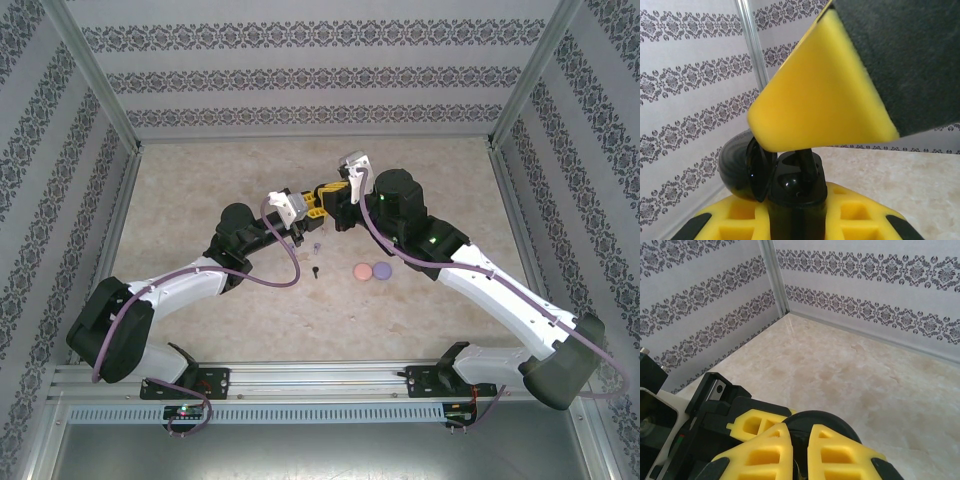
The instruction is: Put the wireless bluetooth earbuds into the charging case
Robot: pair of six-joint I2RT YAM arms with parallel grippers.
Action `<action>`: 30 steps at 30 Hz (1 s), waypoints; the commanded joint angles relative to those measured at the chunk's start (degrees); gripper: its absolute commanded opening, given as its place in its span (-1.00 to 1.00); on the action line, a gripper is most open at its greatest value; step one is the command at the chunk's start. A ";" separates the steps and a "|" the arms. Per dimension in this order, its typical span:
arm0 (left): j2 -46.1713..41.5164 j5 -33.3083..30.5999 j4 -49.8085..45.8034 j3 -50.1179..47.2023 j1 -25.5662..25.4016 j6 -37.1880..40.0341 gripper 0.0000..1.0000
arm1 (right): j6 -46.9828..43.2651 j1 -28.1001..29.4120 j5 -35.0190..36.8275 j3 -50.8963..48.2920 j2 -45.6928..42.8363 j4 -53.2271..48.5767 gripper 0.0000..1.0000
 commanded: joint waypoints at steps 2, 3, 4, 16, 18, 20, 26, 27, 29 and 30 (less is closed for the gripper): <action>-2.31 1.31 2.67 1.72 -0.95 0.52 -1.00 | -2.70 1.65 -3.05 0.40 1.93 -3.51 -0.79; -2.16 1.25 2.49 1.81 -0.98 0.38 -1.00 | -3.09 2.03 -3.24 0.73 2.42 -4.16 -0.79; -2.16 1.19 2.31 1.87 -0.91 0.41 -1.00 | -3.45 2.30 -3.46 0.88 2.77 -4.64 -0.79; -1.95 0.23 1.80 1.88 -0.91 -0.11 -1.00 | -1.77 2.87 -1.51 4.20 3.99 -7.37 -0.32; -1.67 -0.24 1.89 1.65 -0.91 -0.20 -1.00 | 0.48 2.20 -0.84 6.02 3.66 -7.86 -0.05; -1.34 -0.90 2.70 1.37 -0.91 -0.47 -1.00 | 2.53 1.50 -1.06 7.63 3.12 -8.11 0.08; -0.42 -2.68 4.84 0.37 -0.91 -0.69 -1.00 | 9.42 -1.66 -1.31 10.54 -0.05 -8.87 0.36; -0.36 -2.95 5.11 0.28 -0.89 -0.81 -1.00 | 10.67 -2.33 -1.14 10.64 -0.67 -8.97 0.37; -0.26 -3.58 5.40 0.07 -0.84 -0.65 -1.00 | 13.17 -3.53 -0.62 10.39 -2.13 -9.06 0.38; -0.32 -3.81 5.49 -0.04 -0.75 -0.62 -1.00 | 14.52 -4.22 -0.16 10.26 -2.87 -9.36 0.38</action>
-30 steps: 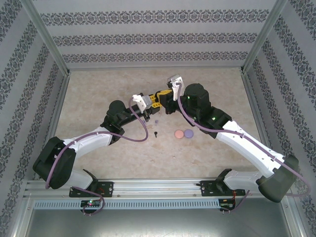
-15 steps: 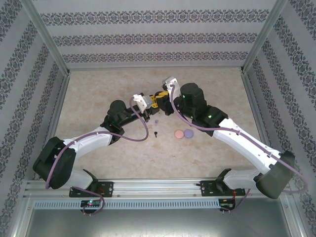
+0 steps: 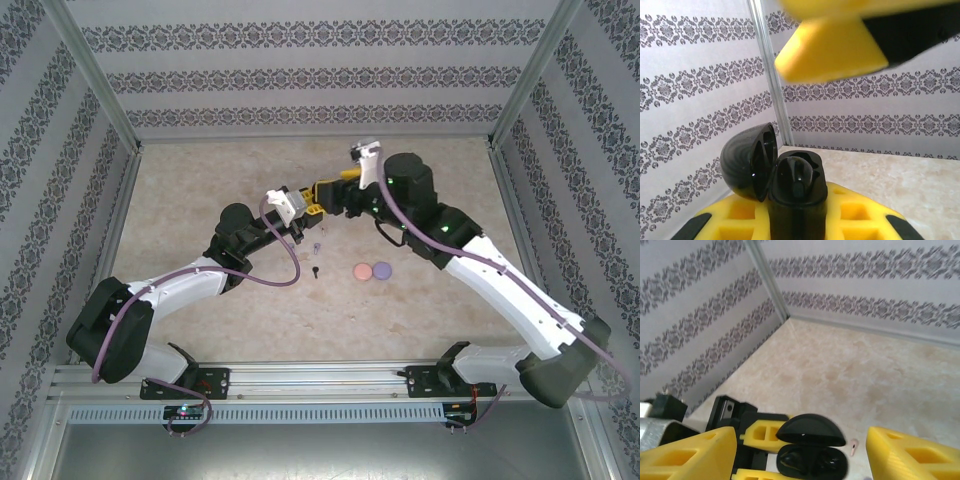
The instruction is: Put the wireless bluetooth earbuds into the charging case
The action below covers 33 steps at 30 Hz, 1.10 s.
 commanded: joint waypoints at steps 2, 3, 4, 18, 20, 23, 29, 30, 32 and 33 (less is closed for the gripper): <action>-0.26 -1.20 4.86 -0.26 -0.63 -0.32 -1.00 | 8.17 -2.48 2.84 1.23 -4.10 -1.99 0.38; -0.26 -1.45 4.89 -0.37 -0.49 -0.28 -1.00 | 9.35 -3.19 3.47 0.91 -4.72 -2.85 0.38; -0.28 -1.79 4.86 -0.54 -0.37 -0.23 -1.00 | 10.17 -3.60 4.50 0.69 -5.18 -4.23 0.38; -5.54 -9.71 5.67 -4.25 5.62 -0.91 -1.00 | 21.58 -3.85 5.73 -13.13 3.36 -14.61 0.28; -6.32 -10.71 6.19 -5.00 6.55 -1.39 -1.00 | 22.36 -2.31 5.84 -12.96 7.21 -15.04 0.26; -7.33 -11.43 6.98 -6.05 8.42 -2.78 -1.00 | 23.29 -0.24 5.47 -11.34 14.04 -16.32 0.24; -9.24 -12.47 7.56 -7.37 10.98 -4.55 -1.00 | 24.35 4.55 6.37 -4.86 27.35 -19.10 0.18; -9.49 -12.71 7.69 -7.55 11.30 -4.78 -1.00 | 24.64 5.22 6.89 -3.65 29.22 -19.70 0.16; -10.08 -13.26 8.04 -7.82 11.74 -5.27 -1.00 | 25.05 6.18 7.14 -1.54 32.41 -20.56 0.14; -10.40 -13.57 8.41 -7.97 11.93 -5.49 -1.00 | 25.26 6.64 7.35 -0.46 34.00 -21.14 0.13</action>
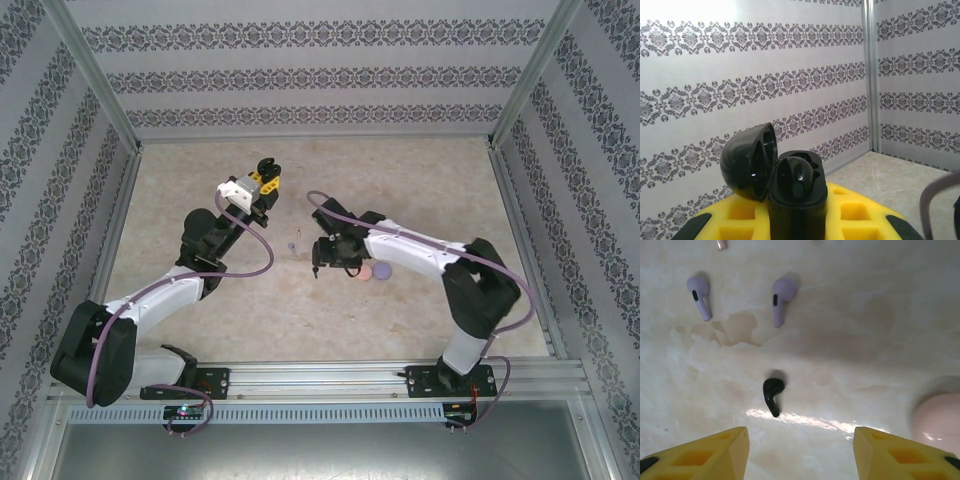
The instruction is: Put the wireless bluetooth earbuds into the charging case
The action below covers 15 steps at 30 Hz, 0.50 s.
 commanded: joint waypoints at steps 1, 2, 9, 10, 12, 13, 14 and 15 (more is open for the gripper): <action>-2.19 -1.45 5.29 -0.74 1.10 -2.29 -1.00 | 1.91 1.41 1.65 4.51 4.13 -3.52 0.10; -2.32 -1.48 5.47 -0.79 1.30 -2.50 -1.00 | 1.88 1.73 1.96 5.38 5.22 -3.98 0.08; -3.29 -1.76 6.69 -1.24 2.13 -3.41 -1.00 | 1.90 3.84 5.11 10.53 11.12 -7.66 -0.05; -3.44 -1.80 6.97 -1.48 2.24 -3.56 -1.00 | 1.98 4.04 5.39 11.15 11.78 -8.05 -0.06; -3.60 -1.87 7.16 -1.67 2.43 -3.72 -1.00 | 2.25 4.24 5.79 12.21 13.05 -8.69 -0.09; -3.69 -2.00 7.16 -1.83 2.47 -3.68 -1.00 | 2.39 4.33 6.20 12.76 13.66 -9.10 -0.12; -3.83 -2.00 7.24 -1.91 2.54 -3.65 -1.00 | 2.52 4.40 6.44 13.19 14.21 -9.38 -0.14; -3.92 -2.16 7.41 -2.09 2.70 -3.63 -1.00 | 2.69 4.42 6.63 13.77 14.83 -9.63 -0.17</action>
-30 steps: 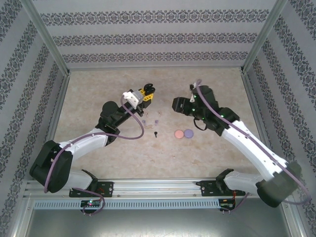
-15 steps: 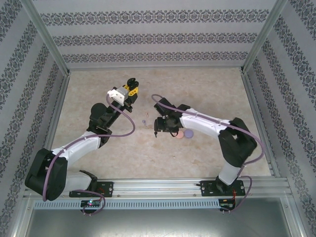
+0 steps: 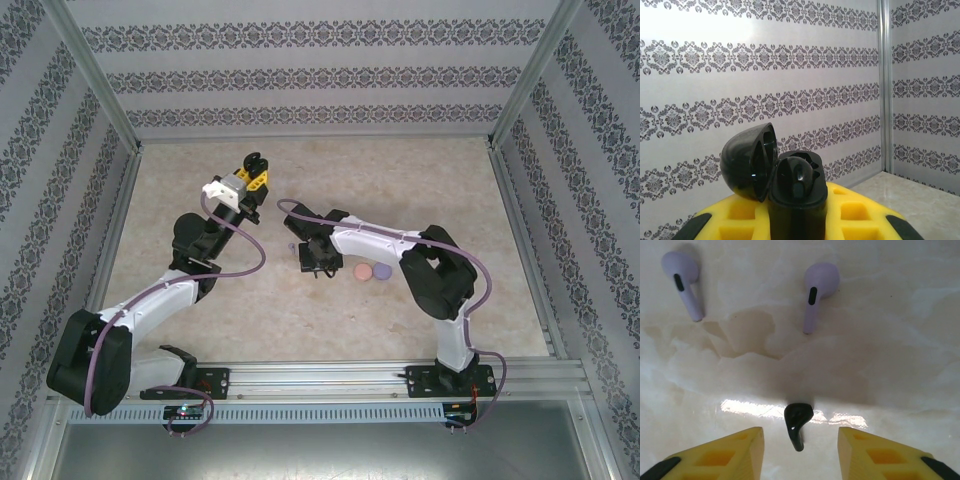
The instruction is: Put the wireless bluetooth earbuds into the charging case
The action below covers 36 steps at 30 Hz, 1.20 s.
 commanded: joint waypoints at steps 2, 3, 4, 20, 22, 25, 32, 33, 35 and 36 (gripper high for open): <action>-1.51 -0.84 4.52 -0.97 0.97 -1.18 -1.00 | 1.60 0.73 3.17 3.26 2.93 -3.76 -0.22; -1.57 -0.88 4.75 -1.11 1.08 -1.27 -1.00 | 1.74 0.77 3.32 3.75 3.39 -3.96 -0.24; -1.62 -0.88 4.87 -1.21 1.12 -1.34 -1.00 | 1.96 0.74 3.40 4.17 3.85 -4.07 -0.25; -1.87 -0.57 5.93 -2.17 2.36 -2.00 -1.00 | 3.37 1.34 3.89 7.00 8.11 -5.72 -0.28; -1.89 -0.53 6.02 -2.32 2.43 -2.06 -1.00 | 3.41 1.36 3.89 6.75 8.17 -5.66 -0.29; -1.75 -0.53 6.02 -2.42 2.53 -2.17 -1.00 | 3.57 1.45 3.88 6.39 8.14 -5.46 -0.32; -1.53 -0.34 6.02 -2.25 2.60 -2.50 -1.00 | 3.64 1.89 3.60 5.90 8.33 -5.07 -0.39; -1.53 -0.31 6.02 -2.31 2.56 -2.52 -1.00 | 3.63 1.97 3.61 5.83 8.42 -5.03 -0.39; -1.43 -0.27 5.93 -2.22 2.53 -2.61 -1.00 | 3.68 2.07 3.55 5.66 8.45 -4.92 -0.43; -1.44 -0.22 5.89 -2.18 2.61 -2.69 -1.00 | 3.69 2.06 3.44 5.48 8.39 -4.69 -0.45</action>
